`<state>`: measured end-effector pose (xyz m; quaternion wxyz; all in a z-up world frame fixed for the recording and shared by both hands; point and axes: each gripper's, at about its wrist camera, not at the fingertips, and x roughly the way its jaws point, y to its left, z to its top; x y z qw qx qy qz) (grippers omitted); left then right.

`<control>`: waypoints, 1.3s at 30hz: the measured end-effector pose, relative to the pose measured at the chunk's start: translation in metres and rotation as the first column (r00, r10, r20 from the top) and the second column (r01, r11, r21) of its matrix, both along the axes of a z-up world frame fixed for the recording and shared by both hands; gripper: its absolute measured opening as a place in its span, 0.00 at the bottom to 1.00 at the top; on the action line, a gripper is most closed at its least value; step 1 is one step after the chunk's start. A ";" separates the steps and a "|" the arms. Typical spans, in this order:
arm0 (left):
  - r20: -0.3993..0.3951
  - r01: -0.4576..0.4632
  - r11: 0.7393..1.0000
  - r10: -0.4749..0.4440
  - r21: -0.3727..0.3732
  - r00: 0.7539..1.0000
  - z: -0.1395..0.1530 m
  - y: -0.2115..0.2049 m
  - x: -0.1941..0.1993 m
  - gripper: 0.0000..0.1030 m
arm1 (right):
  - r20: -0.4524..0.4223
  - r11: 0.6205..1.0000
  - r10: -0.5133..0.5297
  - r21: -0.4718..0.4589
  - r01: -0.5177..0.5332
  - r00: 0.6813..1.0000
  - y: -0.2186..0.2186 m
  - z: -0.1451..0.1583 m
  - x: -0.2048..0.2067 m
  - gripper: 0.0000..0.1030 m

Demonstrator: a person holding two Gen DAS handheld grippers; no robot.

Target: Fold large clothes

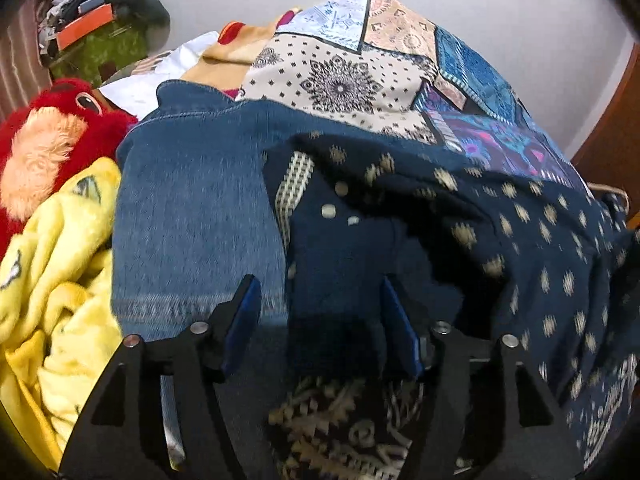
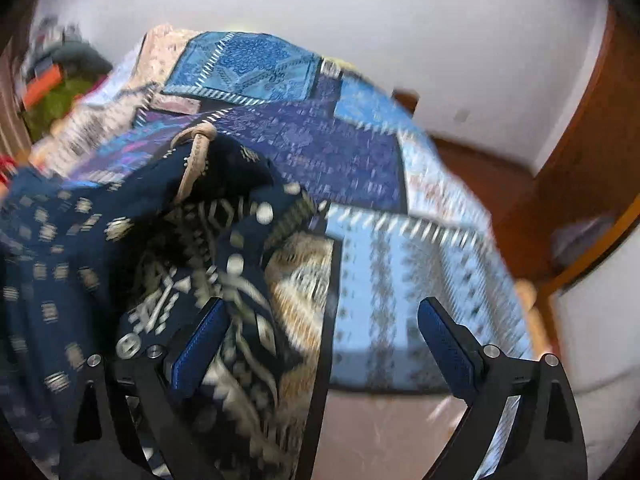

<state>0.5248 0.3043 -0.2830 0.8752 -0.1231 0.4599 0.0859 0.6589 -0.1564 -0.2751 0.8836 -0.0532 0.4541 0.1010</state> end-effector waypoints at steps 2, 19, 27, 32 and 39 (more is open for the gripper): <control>-0.012 0.019 0.999 -0.019 0.028 1.000 0.007 -0.006 -0.010 0.64 | -0.031 0.999 0.008 0.047 -0.007 0.999 -0.011 0.008 -0.011 0.92; 0.123 0.140 0.980 -0.157 0.140 0.980 0.142 -0.075 -0.143 0.64 | 0.174 0.982 0.153 0.081 -0.169 0.973 -0.011 0.157 -0.191 0.92; 0.159 0.206 0.964 -0.233 0.170 0.959 0.168 -0.104 -0.216 0.66 | 0.168 0.971 0.217 0.068 -0.230 0.962 -0.013 0.162 -0.272 0.92; 0.113 0.228 0.963 -0.245 0.144 0.963 0.149 -0.111 -0.242 0.71 | 0.099 0.972 0.229 0.034 -0.233 0.968 -0.017 0.132 -0.302 0.92; 0.090 0.212 0.977 -0.212 0.006 0.973 0.102 -0.099 -0.278 0.71 | -0.019 0.978 0.203 0.048 -0.201 0.979 -0.036 0.077 -0.330 0.92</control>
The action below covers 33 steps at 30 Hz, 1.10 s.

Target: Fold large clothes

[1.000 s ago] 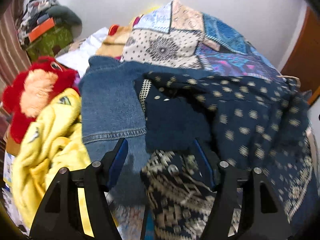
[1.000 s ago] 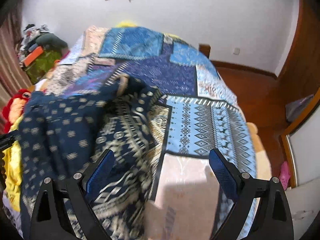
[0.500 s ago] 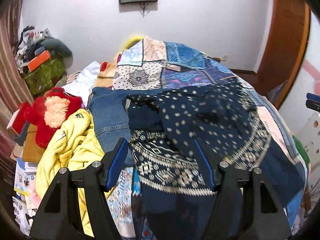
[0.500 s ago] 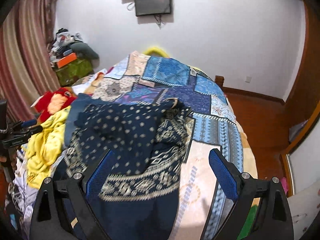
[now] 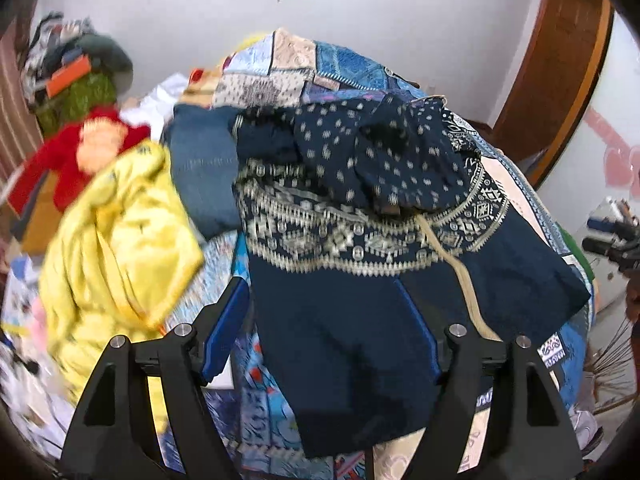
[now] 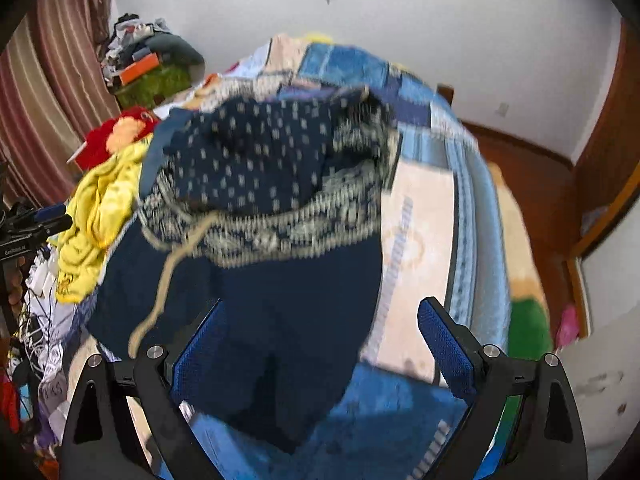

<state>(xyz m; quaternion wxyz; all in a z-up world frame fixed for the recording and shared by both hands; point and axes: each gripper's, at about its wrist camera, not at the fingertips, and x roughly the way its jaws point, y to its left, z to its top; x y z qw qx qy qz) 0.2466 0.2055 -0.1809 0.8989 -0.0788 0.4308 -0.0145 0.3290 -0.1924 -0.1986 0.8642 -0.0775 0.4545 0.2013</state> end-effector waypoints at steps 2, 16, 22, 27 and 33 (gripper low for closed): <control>-0.032 -0.013 0.999 0.012 -0.040 0.999 -0.017 0.005 -0.008 0.71 | -0.031 1.000 -0.015 -0.001 0.015 0.999 -0.007 -0.014 -0.004 0.92; -0.339 -0.188 0.853 0.014 -0.487 0.941 -0.138 0.031 -0.031 0.71 | -0.254 0.983 0.019 0.182 0.028 0.967 -0.011 -0.072 -0.016 0.69; -0.293 -0.140 0.846 -0.020 -0.514 0.956 -0.130 0.019 -0.023 0.52 | -0.234 0.976 0.067 0.215 -0.016 0.970 0.008 -0.068 -0.018 0.24; -0.207 -0.050 0.904 -0.043 -0.424 0.977 -0.098 0.001 -0.017 0.09 | -0.177 0.977 0.064 0.213 -0.026 0.982 0.016 -0.058 -0.012 0.12; -0.061 -0.003 0.944 -0.018 -0.329 0.998 -0.037 0.002 -0.006 0.08 | -0.051 0.973 0.058 0.224 -0.045 0.997 0.020 -0.012 0.009 0.06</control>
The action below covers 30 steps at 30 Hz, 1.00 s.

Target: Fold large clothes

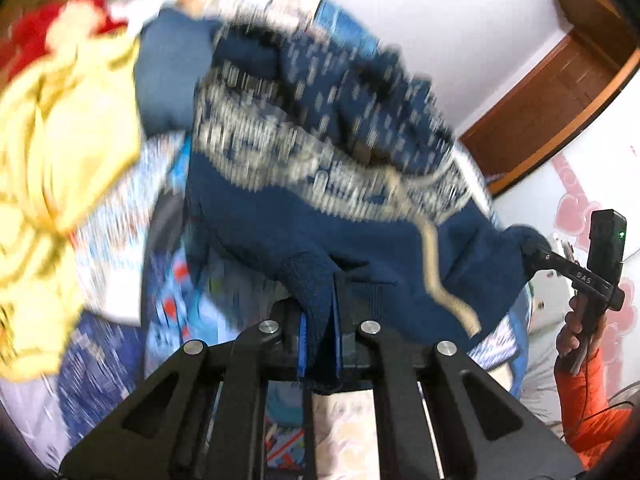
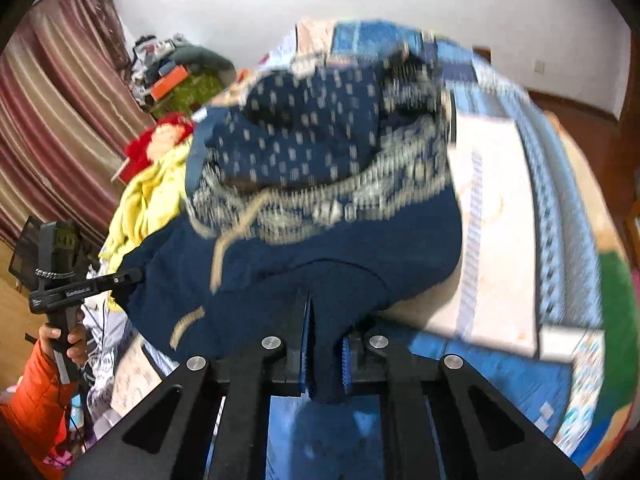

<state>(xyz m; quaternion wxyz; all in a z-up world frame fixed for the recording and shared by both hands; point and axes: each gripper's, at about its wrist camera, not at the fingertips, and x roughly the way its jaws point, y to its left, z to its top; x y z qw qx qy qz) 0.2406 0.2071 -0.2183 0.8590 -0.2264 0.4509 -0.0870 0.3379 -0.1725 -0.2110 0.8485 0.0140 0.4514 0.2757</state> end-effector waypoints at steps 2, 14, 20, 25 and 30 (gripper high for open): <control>0.072 -0.005 1.000 0.004 0.015 0.997 0.028 0.004 0.009 0.08 | 0.031 1.000 0.002 0.008 -0.002 1.000 0.002 0.014 0.011 0.06; 0.284 -0.083 0.995 0.065 0.052 0.957 0.118 0.034 0.114 0.08 | 0.204 0.997 -0.038 -0.058 0.051 0.978 0.049 0.080 0.134 0.05; 0.254 -0.140 0.986 0.114 0.088 0.961 0.114 0.054 0.200 0.08 | 0.222 0.987 -0.056 -0.132 0.087 0.973 0.083 0.072 0.222 0.05; 0.136 -0.198 0.971 0.180 0.137 0.974 0.060 0.076 0.274 0.08 | 0.151 0.975 -0.114 -0.175 0.140 0.982 0.097 0.021 0.301 0.05; 0.018 -0.183 0.964 0.183 0.191 0.983 -0.003 0.083 0.317 0.09 | 0.109 0.961 -0.133 -0.227 0.155 0.985 0.103 -0.028 0.336 0.05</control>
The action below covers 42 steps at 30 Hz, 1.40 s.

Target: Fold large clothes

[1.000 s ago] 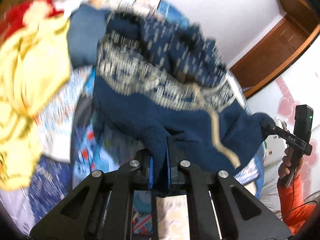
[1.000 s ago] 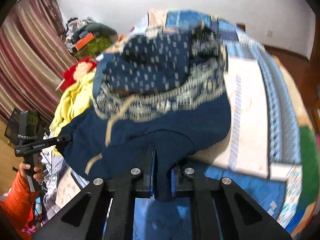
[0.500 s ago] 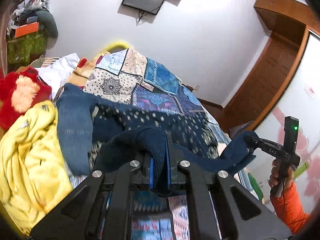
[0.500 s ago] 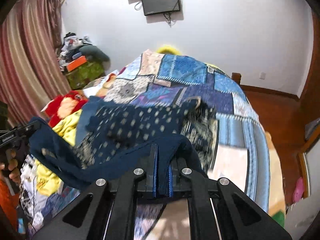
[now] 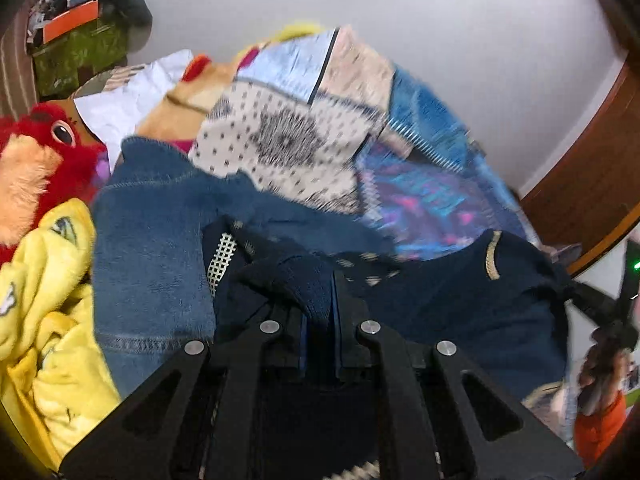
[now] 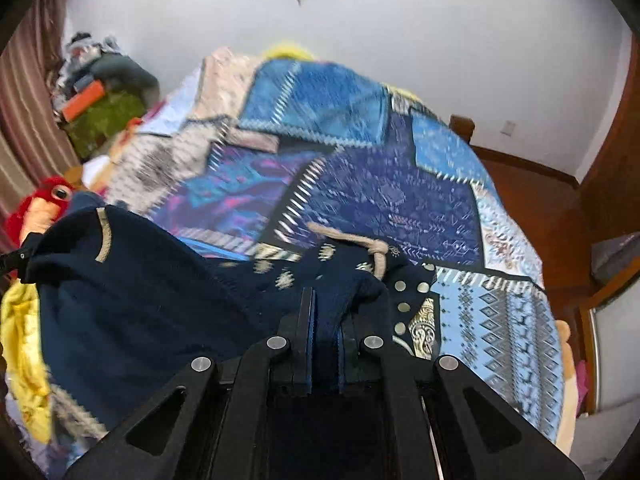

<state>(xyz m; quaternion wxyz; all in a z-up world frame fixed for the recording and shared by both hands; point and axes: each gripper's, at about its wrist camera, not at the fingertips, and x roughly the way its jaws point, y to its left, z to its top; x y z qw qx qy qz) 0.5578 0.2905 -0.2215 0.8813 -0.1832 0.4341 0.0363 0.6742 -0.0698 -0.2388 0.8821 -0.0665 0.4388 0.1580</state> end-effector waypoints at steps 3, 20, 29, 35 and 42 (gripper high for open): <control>-0.036 0.011 1.000 -0.011 0.022 0.999 -0.021 -0.002 0.005 0.10 | -0.014 0.998 -0.008 0.059 0.009 1.000 -0.011 -0.001 0.010 0.05; -0.011 0.026 0.997 -0.027 -0.069 1.000 0.059 -0.005 -0.021 0.27 | 0.187 0.997 -0.027 0.077 0.013 0.982 -0.067 0.112 -0.055 0.06; 0.077 -0.048 0.996 0.043 0.073 0.996 0.096 -0.005 -0.049 0.73 | 0.108 0.982 0.164 0.071 -0.172 0.981 0.003 0.088 -0.098 0.06; -0.004 0.112 0.970 -0.114 0.214 0.994 0.059 -0.047 -0.053 0.73 | 0.039 0.962 0.254 0.089 -0.257 0.966 0.052 0.052 -0.100 0.06; -0.156 0.272 0.928 -0.238 0.256 0.959 -0.027 -0.098 -0.039 0.74 | -0.049 0.947 0.291 -0.130 -0.295 0.956 0.081 -0.025 -0.090 0.06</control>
